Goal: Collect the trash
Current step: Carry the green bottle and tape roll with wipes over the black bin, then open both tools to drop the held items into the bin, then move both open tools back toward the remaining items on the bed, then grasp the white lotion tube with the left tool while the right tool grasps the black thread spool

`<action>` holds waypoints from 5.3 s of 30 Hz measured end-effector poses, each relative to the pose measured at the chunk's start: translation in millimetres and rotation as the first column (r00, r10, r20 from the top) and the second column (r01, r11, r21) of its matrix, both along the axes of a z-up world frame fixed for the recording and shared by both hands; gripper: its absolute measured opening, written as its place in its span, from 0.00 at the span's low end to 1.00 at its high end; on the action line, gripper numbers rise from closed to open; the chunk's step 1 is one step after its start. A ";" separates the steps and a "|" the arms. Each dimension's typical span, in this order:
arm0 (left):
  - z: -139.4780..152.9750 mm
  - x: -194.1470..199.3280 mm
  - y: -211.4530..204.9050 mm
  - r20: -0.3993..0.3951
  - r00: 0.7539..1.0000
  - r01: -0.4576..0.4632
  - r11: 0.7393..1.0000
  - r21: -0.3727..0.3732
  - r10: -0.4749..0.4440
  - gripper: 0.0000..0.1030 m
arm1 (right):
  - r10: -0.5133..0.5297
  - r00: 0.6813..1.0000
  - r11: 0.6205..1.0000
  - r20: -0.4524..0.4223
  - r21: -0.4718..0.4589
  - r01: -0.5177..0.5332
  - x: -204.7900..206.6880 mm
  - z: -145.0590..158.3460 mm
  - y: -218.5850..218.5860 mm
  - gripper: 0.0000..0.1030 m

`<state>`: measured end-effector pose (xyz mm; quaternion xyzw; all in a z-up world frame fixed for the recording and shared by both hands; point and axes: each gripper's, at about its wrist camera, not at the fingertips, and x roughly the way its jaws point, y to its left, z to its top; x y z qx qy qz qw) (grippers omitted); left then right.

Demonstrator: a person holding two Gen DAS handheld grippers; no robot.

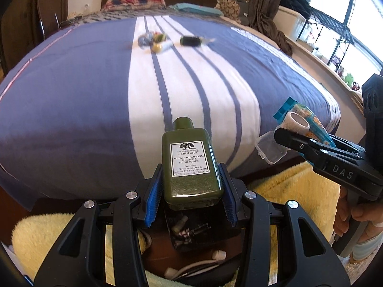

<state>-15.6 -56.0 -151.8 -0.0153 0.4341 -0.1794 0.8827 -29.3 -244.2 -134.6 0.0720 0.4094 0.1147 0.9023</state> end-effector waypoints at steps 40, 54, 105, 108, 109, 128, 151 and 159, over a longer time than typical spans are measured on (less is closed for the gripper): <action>-150.5 13.3 -24.0 -0.406 0.912 0.094 0.994 0.056 -0.064 0.56 | 0.002 0.904 0.999 -0.428 0.048 0.021 18.8 -142.0 3.9 0.56; -113.8 14.0 -7.7 -0.304 0.952 0.043 0.995 0.089 -0.014 0.80 | -0.072 0.943 0.997 -0.324 -0.004 0.075 14.4 -107.9 -11.6 0.75; 24.9 185.4 19.5 0.042 0.995 -0.090 0.993 0.072 0.087 0.82 | -0.104 0.993 0.986 0.049 -0.123 0.110 202.2 23.0 -24.2 0.77; 25.1 198.7 16.8 0.043 0.996 -0.085 0.994 0.074 0.082 0.82 | -0.090 0.994 0.986 0.059 -0.132 0.097 216.1 25.0 -19.0 0.77; 25.2 204.5 16.2 0.042 0.996 -0.086 0.994 0.073 0.083 0.82 | -0.084 0.995 0.986 0.062 -0.139 0.092 223.2 25.2 -16.9 0.77; 12.7 281.7 -8.3 -0.005 0.999 -0.053 0.998 0.039 0.053 0.66 | 0.076 0.997 0.985 0.000 -0.157 -0.075 315.3 13.7 21.9 0.82; 7.8 275.8 -28.2 0.003 1.000 0.016 0.999 0.045 -0.017 0.20 | 0.213 0.976 0.967 -0.055 -0.130 -0.218 289.4 3.6 51.3 0.32; 11.6 257.0 -24.8 0.003 1.000 0.012 0.998 0.053 -0.012 0.19 | 0.191 0.981 0.970 -0.044 -0.147 -0.195 267.4 9.8 44.4 0.28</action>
